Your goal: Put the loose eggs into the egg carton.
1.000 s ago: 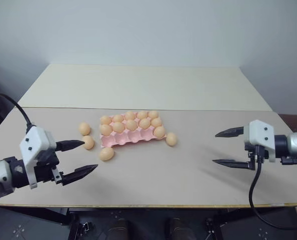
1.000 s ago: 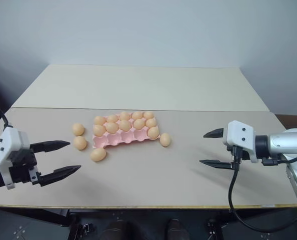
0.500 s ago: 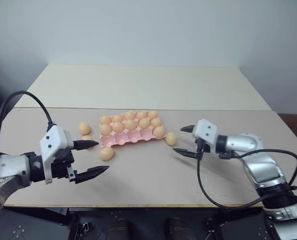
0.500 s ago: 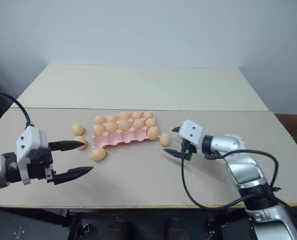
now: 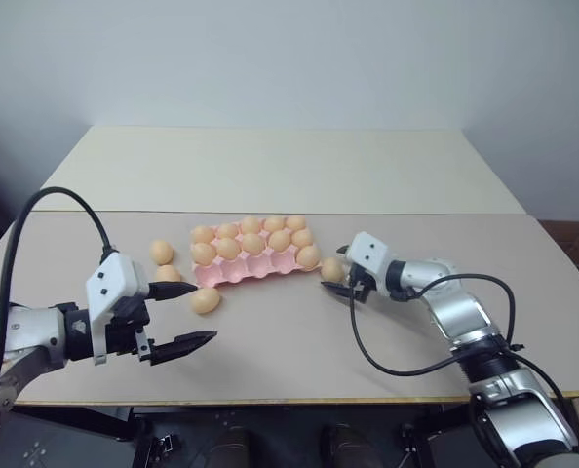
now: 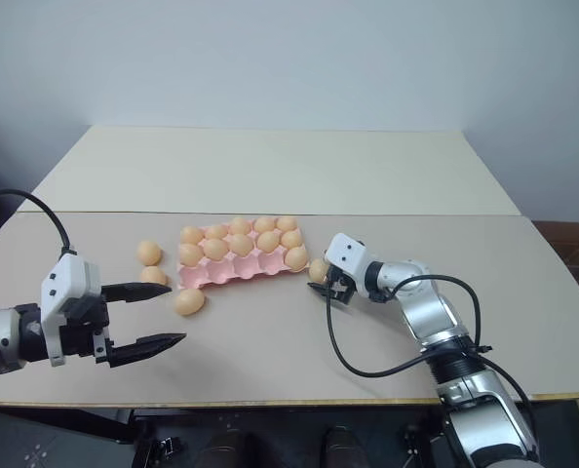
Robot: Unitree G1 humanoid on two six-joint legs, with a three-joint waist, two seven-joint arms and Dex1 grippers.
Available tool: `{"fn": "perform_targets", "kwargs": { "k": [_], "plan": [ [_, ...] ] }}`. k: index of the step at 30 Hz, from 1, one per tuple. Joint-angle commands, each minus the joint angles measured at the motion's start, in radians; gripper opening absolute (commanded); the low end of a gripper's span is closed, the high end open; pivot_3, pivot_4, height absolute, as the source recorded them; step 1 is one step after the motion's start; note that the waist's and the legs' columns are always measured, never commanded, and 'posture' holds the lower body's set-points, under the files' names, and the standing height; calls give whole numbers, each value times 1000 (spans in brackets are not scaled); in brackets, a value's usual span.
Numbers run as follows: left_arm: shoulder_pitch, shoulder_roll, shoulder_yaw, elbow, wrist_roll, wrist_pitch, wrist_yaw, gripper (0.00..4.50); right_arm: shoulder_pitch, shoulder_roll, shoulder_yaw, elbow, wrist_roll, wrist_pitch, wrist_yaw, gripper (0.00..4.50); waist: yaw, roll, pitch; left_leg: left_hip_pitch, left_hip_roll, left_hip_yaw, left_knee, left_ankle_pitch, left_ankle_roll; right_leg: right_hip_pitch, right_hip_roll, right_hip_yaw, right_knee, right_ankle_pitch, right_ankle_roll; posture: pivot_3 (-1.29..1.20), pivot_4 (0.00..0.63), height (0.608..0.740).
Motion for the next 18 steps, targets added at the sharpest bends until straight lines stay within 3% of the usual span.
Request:
{"fn": "perform_targets", "kwargs": {
  "k": [1, 2, 5, 9, 11, 18],
  "plan": [
    [5, 1, 17, -16, 13, -26, 0, 4462, -26, 8, -5, 23, -12, -44, -5, 4500, -6, 0, 0, 0, 0, 0, 0, 0, 0, 0, 0, 0, 0, 0, 0, 0, 150, 740],
    [8, 1, 19, -16, 15, -28, -2, 4462, -28, 11, -5, 33, -13, -47, -1, 4500, -7, 0, 0, 0, 0, 0, 0, 0, 0, 0, 0, 0, 0, 0, 0, 0, 150, 740],
    [20, -3, 26, -18, 22, -33, -5, 4500, -29, 15, -7, 47, -6, -51, 16, 3940, -8, 0, 0, 0, 0, 0, 0, 0, 0, 0, 0, 1, 0, 1, 1, 0, 150, 740],
    [32, -7, 29, -23, 24, -39, 0, 4500, -25, 14, -6, 55, -15, -58, 12, 2571, -8, 0, 0, 0, 0, 1, 0, 0, 0, 0, 0, 1, 0, 1, 2, 0, 150, 740],
    [39, -9, 30, -24, 25, -43, 0, 4500, -19, 13, -9, 46, -15, -63, 14, 2125, -8, 0, 0, 0, 0, 1, 0, 0, 0, 0, 0, 1, 0, 1, 2, 0, 150, 740],
    [46, -14, 30, -21, 32, -53, -1, 4500, 36, -48, -29, -60, -48, -39, -12, 2027, -6, 0, 0, 0, 0, 1, 0, 0, 0, 0, 0, 1, -1, 1, 1, 0, 150, 740]
  ]
}}
